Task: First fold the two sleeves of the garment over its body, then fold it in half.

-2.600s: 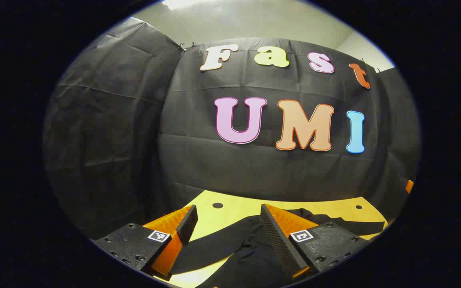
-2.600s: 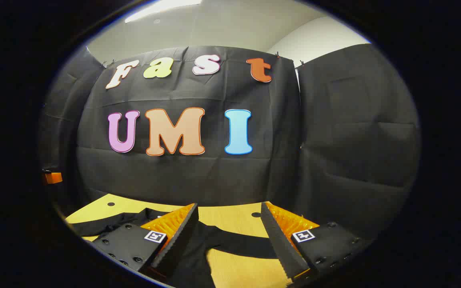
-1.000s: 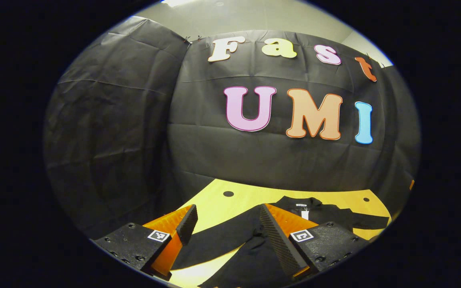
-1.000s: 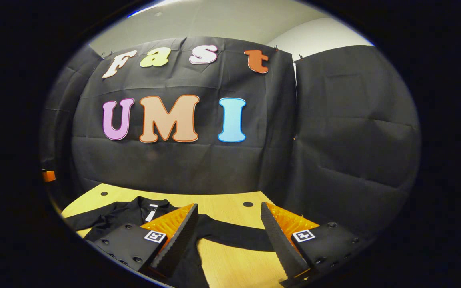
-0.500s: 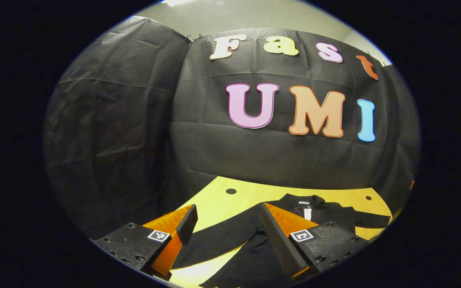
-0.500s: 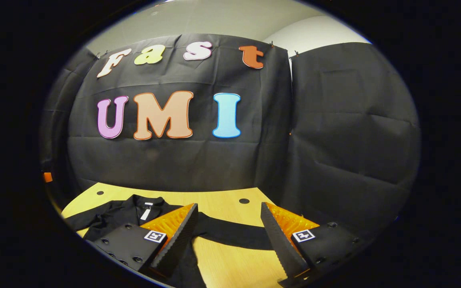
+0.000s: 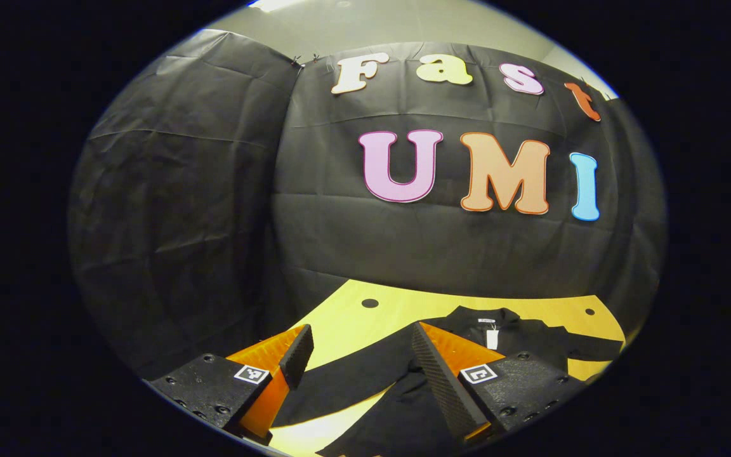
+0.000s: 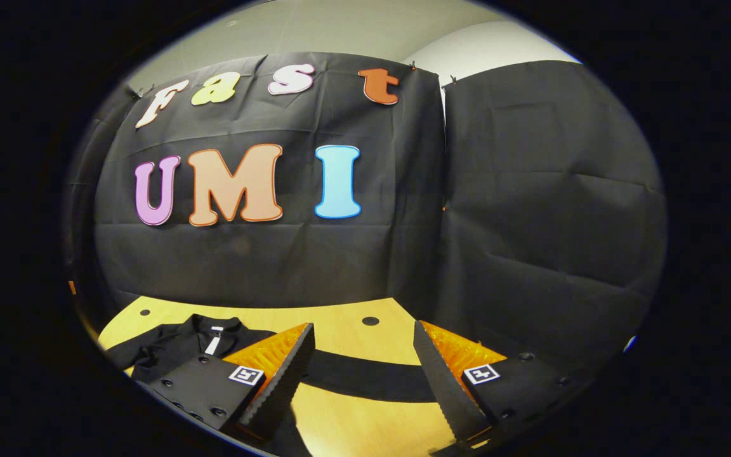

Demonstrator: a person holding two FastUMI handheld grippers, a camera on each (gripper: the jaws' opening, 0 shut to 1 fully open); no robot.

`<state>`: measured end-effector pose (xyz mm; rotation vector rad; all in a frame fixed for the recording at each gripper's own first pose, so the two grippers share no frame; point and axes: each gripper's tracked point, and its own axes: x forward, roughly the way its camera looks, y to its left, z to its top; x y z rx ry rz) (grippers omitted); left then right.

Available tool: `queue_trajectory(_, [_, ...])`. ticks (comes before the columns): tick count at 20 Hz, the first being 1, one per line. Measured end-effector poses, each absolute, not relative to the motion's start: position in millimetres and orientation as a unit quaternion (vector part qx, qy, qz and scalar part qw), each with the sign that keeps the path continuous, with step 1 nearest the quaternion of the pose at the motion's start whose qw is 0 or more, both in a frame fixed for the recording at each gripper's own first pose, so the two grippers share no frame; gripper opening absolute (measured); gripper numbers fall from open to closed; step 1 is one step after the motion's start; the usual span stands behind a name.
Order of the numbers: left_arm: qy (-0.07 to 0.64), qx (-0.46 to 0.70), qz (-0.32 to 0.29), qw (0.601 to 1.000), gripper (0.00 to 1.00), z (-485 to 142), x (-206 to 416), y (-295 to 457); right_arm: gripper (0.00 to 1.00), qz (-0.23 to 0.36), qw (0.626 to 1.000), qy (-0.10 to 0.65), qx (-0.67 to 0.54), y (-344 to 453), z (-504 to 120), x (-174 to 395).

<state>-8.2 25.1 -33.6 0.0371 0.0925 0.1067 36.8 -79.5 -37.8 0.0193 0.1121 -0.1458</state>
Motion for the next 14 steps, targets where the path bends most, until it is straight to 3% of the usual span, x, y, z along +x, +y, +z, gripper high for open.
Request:
queue_trajectory(7, [0.04, 0.034, 0.071, 0.996, 0.92, -27, -11, 31, 0.99, -0.113, 0.989, 0.092, 0.031, -138, -81, 78])
queue_trajectory(14, [0.041, 0.04, 0.095, 0.994, 0.92, -26, -21, 40, 0.99, -0.13, 0.966, 0.207, 0.08, -179, -166, 109])
